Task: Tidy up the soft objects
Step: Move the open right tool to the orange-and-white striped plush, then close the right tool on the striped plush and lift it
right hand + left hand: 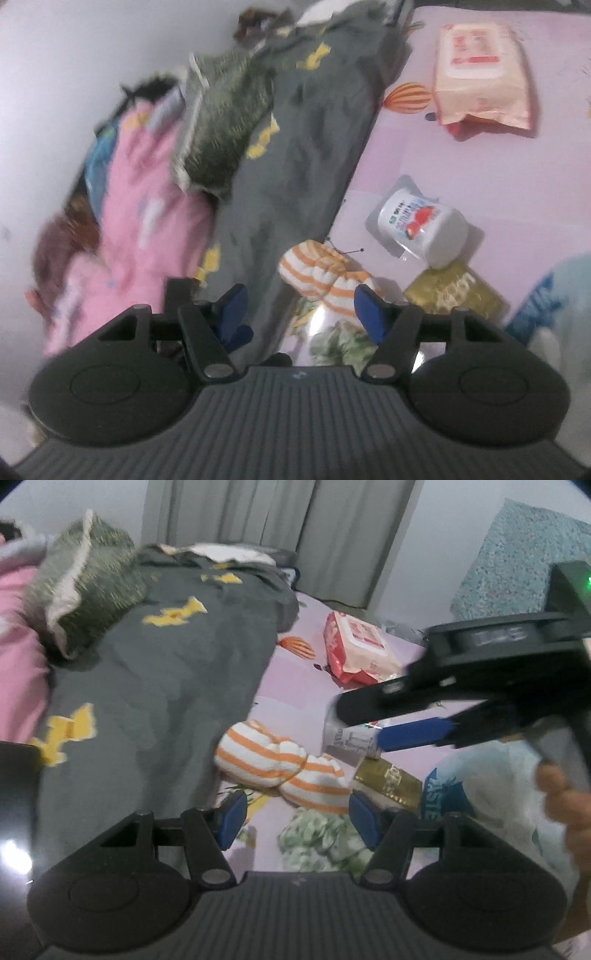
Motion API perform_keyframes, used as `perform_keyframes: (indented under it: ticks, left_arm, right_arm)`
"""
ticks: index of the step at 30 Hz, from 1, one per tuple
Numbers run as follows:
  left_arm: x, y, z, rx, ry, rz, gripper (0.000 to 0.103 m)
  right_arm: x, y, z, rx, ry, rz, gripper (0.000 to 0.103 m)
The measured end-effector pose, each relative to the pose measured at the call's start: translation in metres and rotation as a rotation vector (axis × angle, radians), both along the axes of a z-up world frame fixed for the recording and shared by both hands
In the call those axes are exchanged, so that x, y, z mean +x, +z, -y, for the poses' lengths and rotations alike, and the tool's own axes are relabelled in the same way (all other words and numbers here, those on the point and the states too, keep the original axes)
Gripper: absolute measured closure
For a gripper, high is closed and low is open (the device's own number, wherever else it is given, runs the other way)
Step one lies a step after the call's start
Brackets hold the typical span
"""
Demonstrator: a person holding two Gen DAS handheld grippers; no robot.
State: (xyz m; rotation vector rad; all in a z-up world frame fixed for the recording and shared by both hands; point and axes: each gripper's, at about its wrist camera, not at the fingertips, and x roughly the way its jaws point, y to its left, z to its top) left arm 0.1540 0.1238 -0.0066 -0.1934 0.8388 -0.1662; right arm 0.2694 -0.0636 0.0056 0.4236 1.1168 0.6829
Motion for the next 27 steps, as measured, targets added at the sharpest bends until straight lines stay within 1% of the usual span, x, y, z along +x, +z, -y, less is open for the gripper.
perform_keyframes:
  ticks: [3, 5, 10, 12, 16, 19, 21, 22, 23, 24, 26, 27]
  left_arm:
    - [0.021, -0.014, -0.001, -0.064, -0.004, -0.05, 0.041]
    - [0.032, -0.022, -0.002, -0.082, 0.002, -0.078, 0.041]
    - [0.048, -0.037, -0.001, -0.069, 0.016, -0.111, 0.041]
    - [0.05, -0.038, 0.0, -0.065, 0.016, -0.102, 0.041]
    - [0.052, -0.038, 0.004, -0.048, 0.021, -0.087, 0.041]
    - [0.053, -0.038, 0.003, -0.046, 0.03, -0.076, 0.041]
    - [0.052, -0.039, 0.0, -0.061, 0.046, -0.076, 0.042]
    - [0.052, -0.038, -0.001, -0.071, 0.053, -0.079, 0.042]
    - [0.051, -0.036, -0.002, -0.076, 0.053, -0.079, 0.045]
    - [0.049, -0.033, -0.002, -0.076, 0.053, -0.074, 0.047]
    - [0.046, -0.023, -0.001, -0.058, 0.05, -0.053, 0.048]
    - [0.043, -0.016, -0.001, -0.047, 0.044, -0.037, 0.048]
  right_arm:
    - [0.018, -0.011, -0.025, -0.074, 0.043, -0.001, 0.039]
    - [0.032, -0.021, -0.04, -0.117, 0.062, -0.007, 0.039]
    - [0.055, -0.05, -0.069, -0.205, 0.089, -0.034, 0.039]
    - [0.058, -0.058, -0.076, -0.222, 0.108, -0.025, 0.039]
    - [0.064, -0.065, -0.077, -0.201, 0.11, -0.047, 0.038]
    - [0.067, -0.069, -0.072, -0.166, 0.112, -0.101, 0.037]
    - [0.066, -0.073, -0.07, -0.133, 0.127, -0.144, 0.039]
    - [0.065, -0.076, -0.07, -0.118, 0.135, -0.167, 0.042]
    - [0.063, -0.079, -0.068, -0.098, 0.137, -0.189, 0.047]
    - [0.062, -0.08, -0.065, -0.07, 0.129, -0.203, 0.048]
    - [0.06, -0.078, -0.061, -0.054, 0.111, -0.205, 0.059]
    - [0.06, -0.076, -0.058, -0.042, 0.102, -0.205, 0.061]
